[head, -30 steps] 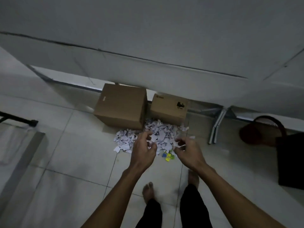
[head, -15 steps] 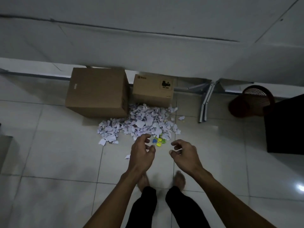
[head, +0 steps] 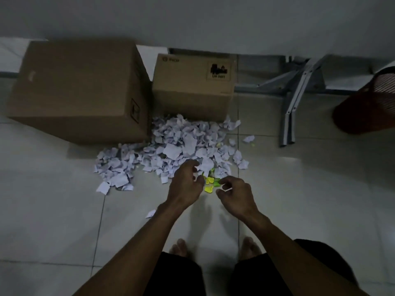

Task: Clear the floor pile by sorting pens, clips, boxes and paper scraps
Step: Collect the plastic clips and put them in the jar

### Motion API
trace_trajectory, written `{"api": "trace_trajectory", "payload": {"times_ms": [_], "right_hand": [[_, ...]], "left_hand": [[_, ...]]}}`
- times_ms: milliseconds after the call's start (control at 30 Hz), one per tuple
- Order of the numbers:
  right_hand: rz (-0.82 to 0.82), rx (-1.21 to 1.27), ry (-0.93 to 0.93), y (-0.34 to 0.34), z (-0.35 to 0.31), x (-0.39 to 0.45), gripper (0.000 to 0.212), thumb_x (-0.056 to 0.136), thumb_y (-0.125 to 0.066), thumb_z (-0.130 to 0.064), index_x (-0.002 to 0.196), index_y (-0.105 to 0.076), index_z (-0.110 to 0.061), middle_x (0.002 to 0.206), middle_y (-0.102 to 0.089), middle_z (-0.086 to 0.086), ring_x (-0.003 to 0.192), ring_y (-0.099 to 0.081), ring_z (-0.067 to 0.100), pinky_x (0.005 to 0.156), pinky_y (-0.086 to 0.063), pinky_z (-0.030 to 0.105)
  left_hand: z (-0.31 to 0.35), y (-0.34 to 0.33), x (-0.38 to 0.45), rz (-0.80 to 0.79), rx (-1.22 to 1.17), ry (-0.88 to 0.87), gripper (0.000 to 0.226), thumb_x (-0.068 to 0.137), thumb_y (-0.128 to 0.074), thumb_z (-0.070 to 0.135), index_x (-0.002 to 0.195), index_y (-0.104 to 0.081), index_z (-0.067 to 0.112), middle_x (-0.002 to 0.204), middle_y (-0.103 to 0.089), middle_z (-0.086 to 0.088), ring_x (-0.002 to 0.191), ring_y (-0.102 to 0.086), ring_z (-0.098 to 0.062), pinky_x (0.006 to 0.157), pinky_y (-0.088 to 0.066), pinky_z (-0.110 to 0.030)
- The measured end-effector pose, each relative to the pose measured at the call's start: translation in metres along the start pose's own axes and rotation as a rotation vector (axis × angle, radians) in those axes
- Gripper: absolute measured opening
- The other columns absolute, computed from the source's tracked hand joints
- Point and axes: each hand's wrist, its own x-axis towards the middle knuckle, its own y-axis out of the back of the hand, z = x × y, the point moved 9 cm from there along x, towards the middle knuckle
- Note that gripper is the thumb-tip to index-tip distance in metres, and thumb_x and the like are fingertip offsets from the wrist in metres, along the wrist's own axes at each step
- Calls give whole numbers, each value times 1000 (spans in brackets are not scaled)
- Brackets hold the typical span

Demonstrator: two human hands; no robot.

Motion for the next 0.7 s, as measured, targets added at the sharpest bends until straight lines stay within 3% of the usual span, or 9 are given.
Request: {"api": "trace_trajectory", "payload": {"times_ms": [133, 267, 400, 467, 567, 700], "right_hand": [[20, 6, -55, -51, 54, 58, 22, 78, -69, -19, 100, -70, -19, 97, -69, 1, 92, -65, 19, 78, -51, 27], [85, -29, -139, -93, 109, 117, 26, 78, -66, -21, 103, -69, -18, 109, -67, 5, 102, -62, 25, 79, -48, 28], [148, -65, -128, -114, 133, 165, 35, 75, -63, -18, 109, -68, -19, 119, -61, 8, 112, -58, 28, 88, -49, 32], [137, -143, -97, -122, 137, 184, 38, 74, -60, -14, 111, -68, -19, 123, -55, 11, 118, -52, 31, 90, -49, 34], [92, -252, -47, -130, 138, 204, 37, 79, -57, -15, 114, -69, -20, 126, -44, 17, 123, -40, 37, 94, -48, 37], [72, -183, -9, -140, 142, 208, 49, 79, -53, -16, 126, -63, -28, 128, -47, 20, 123, -42, 40, 98, -46, 39]], "left_hand": [[-56, -56, 58, -91, 191, -72, 43, 86, -62, 17, 128, -53, 11, 121, -59, -10, 107, -57, -29, 89, -46, -34], [-113, -111, 114, -146, 303, -85, 44, 86, -60, 14, 129, -53, 10, 129, -55, -14, 119, -51, -32, 96, -44, -40], [-148, -149, 155, -194, 419, -117, 39, 80, -62, 17, 118, -54, 7, 123, -56, -17, 114, -54, -35, 85, -48, -40], [-159, -166, 170, -208, 511, -135, 58, 76, -69, 25, 127, -48, 9, 131, -50, -16, 119, -50, -36, 89, -48, -44], [-165, -179, 185, -123, 682, -161, 71, 80, -66, 30, 140, -35, 7, 141, -38, -19, 125, -43, -39, 95, -45, -46], [-166, -178, 193, -62, 568, -192, 54, 82, -61, 26, 131, -48, 7, 132, -51, -19, 119, -51, -39, 94, -46, -46]]}}
